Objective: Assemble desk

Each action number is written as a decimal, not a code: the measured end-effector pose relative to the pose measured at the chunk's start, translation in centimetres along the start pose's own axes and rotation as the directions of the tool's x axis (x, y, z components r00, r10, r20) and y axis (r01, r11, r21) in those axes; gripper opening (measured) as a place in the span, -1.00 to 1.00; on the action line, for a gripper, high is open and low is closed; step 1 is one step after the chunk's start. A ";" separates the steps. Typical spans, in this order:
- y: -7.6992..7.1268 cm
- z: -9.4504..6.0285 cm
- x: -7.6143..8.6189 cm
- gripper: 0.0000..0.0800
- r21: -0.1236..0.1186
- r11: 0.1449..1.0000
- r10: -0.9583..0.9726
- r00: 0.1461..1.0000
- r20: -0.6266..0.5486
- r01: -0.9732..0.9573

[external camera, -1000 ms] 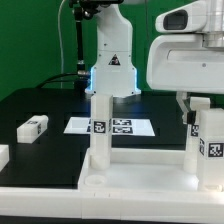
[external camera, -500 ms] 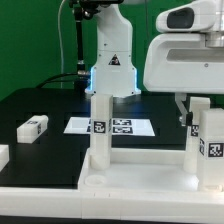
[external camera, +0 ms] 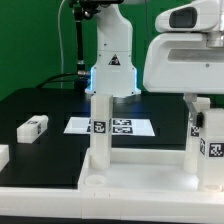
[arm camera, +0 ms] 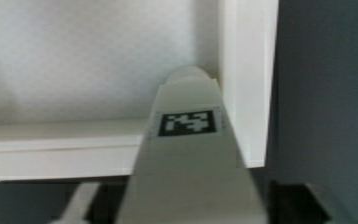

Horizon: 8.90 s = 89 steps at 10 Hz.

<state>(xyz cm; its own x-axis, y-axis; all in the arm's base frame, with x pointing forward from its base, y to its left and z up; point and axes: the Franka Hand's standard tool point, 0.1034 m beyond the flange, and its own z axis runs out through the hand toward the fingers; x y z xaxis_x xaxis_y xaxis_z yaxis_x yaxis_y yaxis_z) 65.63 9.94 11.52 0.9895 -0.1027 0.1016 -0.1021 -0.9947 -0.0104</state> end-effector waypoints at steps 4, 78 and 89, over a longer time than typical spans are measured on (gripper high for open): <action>0.0 0.0 0.0 -0.28 0.000 0.999 0.050 0.999 0.000 -0.050; 0.2 0.4 0.2 0.62 -0.011 0.999 0.036 0.999 0.019 -0.035; 0.3 0.4 0.2 -0.28 -0.020 0.995 -0.092 0.995 0.021 0.093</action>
Offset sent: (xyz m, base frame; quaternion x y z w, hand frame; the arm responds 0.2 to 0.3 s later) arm 0.0000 0.0000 0.0000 0.0000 0.0000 0.0000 1.0000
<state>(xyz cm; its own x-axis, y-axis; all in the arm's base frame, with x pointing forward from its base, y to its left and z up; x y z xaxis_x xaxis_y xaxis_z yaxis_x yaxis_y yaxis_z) 65.80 9.66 11.12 0.9967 -0.0104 0.0808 -0.0119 -0.9997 0.0190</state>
